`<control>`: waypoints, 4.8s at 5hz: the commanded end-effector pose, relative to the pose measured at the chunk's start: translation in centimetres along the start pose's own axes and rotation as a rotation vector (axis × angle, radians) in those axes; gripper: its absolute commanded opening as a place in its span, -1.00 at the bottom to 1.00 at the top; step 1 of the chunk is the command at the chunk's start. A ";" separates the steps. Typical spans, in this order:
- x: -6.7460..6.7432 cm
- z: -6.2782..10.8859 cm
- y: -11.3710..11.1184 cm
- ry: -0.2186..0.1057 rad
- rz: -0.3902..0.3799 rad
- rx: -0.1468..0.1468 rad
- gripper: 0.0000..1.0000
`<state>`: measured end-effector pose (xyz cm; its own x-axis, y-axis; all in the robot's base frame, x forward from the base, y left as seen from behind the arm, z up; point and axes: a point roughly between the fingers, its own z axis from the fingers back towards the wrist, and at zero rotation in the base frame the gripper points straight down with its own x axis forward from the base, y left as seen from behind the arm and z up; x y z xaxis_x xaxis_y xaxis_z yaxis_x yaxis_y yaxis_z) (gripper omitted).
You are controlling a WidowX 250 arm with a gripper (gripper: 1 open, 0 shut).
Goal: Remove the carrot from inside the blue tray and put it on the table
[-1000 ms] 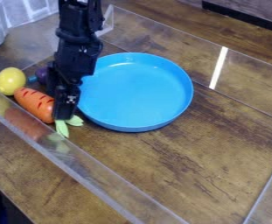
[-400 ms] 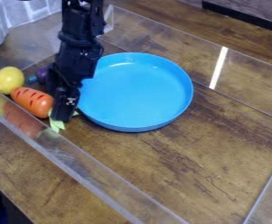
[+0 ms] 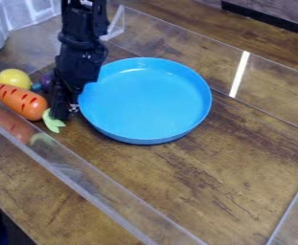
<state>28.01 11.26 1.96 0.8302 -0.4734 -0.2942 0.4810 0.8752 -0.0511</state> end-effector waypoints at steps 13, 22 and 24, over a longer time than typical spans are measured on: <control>-3.9 0.9 0.0 -0.065 -0.020 -0.010 -1.00; -3.4 1.1 -0.3 -0.087 -0.086 0.005 -1.00; -3.3 1.2 -0.4 -0.092 -0.100 0.008 -1.00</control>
<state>25.36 11.50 2.53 0.7744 -0.5897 -0.2294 0.5810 0.8062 -0.1113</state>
